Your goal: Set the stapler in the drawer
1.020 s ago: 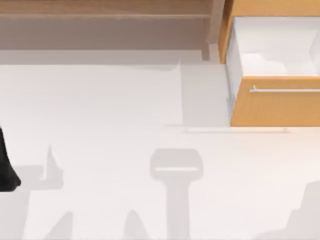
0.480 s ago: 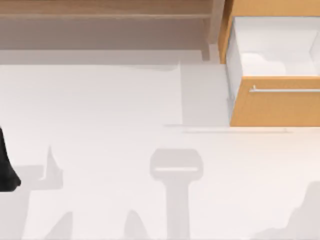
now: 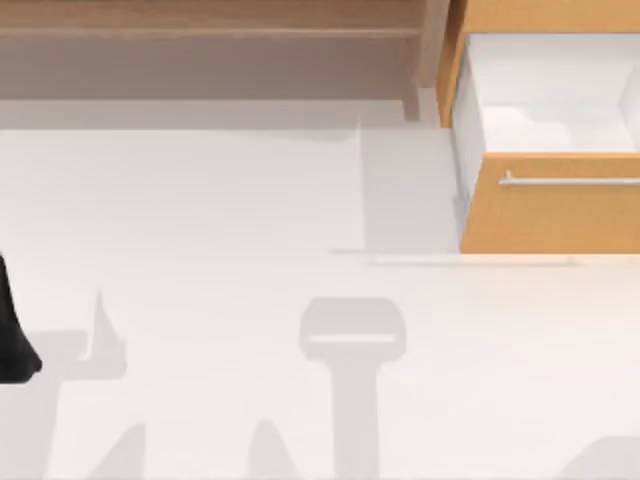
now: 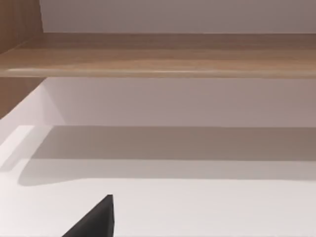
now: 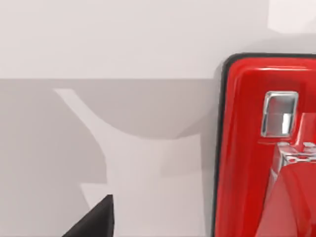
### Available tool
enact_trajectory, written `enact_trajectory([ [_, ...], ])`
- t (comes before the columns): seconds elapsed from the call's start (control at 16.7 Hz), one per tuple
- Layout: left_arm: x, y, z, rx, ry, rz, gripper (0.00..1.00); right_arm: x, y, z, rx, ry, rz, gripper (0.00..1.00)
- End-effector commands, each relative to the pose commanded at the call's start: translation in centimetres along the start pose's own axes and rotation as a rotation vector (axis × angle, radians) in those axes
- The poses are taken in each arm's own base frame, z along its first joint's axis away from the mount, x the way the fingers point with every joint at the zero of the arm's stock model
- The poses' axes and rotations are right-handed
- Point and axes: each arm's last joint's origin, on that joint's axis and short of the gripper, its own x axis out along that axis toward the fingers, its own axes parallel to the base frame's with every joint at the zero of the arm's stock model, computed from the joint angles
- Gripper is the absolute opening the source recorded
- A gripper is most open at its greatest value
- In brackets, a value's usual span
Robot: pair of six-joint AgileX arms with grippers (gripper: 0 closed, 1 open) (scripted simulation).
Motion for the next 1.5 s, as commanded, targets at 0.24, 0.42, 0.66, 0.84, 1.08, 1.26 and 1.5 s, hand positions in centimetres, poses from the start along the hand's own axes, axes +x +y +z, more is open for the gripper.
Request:
enact_trajectory([
  [0.24,0.00,0.00,0.00,0.000,0.000,0.000,1.00,0.69,-0.03,-0.11,0.001,0.007,-0.001,1.00],
  [0.42,0.00,0.00,0.00,0.000,0.000,0.000,1.00,0.69,-0.03,-0.11,0.001,0.007,-0.001,0.85],
  [0.66,0.00,0.00,0.00,0.000,0.000,0.000,1.00,0.69,-0.03,-0.11,0.001,0.007,-0.001,0.55],
  [0.84,0.00,0.00,0.00,0.000,0.000,0.000,1.00,0.69,-0.03,-0.11,0.001,0.007,-0.001,0.32],
  [1.08,0.00,0.00,0.00,0.000,0.000,0.000,1.00,0.69,-0.03,-0.11,0.001,0.007,-0.001,0.02],
  [1.26,0.00,0.00,0.00,0.000,0.000,0.000,1.00,0.69,-0.03,-0.11,0.001,0.007,-0.001,0.00],
  [1.5,0.00,0.00,0.00,0.000,0.000,0.000,1.00,0.69,-0.03,-0.11,0.001,0.007,-0.001,0.00],
])
